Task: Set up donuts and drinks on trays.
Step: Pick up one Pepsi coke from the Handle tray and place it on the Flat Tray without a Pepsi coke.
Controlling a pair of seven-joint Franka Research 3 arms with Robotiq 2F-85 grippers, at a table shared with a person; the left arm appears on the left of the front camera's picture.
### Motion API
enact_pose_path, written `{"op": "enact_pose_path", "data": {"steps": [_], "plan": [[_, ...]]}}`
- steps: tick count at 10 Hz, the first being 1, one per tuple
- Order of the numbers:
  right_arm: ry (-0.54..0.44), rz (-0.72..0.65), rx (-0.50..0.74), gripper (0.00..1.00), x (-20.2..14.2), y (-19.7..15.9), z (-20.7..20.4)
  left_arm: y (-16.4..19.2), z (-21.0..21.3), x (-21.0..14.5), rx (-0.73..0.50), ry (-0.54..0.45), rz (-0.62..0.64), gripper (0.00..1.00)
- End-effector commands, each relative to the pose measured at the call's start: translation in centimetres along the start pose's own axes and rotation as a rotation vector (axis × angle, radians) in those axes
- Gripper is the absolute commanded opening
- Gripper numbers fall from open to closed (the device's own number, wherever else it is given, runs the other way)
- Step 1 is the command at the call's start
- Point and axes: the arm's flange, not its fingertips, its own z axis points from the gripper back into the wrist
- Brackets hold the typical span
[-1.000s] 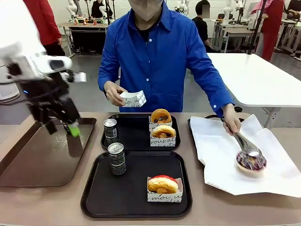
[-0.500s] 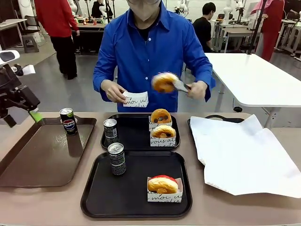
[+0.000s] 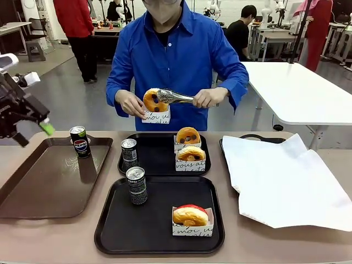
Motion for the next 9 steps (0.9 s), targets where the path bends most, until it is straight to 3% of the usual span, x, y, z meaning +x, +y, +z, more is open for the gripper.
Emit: {"op": "enact_pose_path", "data": {"steps": [1, 3, 5, 9], "plan": [[-0.004, 0.002, 0.012, 1.0, 0.1, 0.0, -0.1, 3.4, 1.5, 1.9, -0.542, 0.049, 0.009, 1.0], [-0.004, 0.002, 0.012, 1.0, 0.1, 0.0, -0.1, 6.7, 2.2, 1.2, -0.684, -0.025, -0.029, 1.0], [-0.004, 0.002, 0.012, 1.0, 0.1, 0.0, -0.1, 10.2, 3.6, 0.6, -0.818, 0.007, -0.051, 1.0], [-0.004, 0.002, 0.012, 1.0, 0.1, 0.0, -0.1, 17.8, 5.7, -2.1, -0.777, -0.111, -0.042, 1.0]]}}
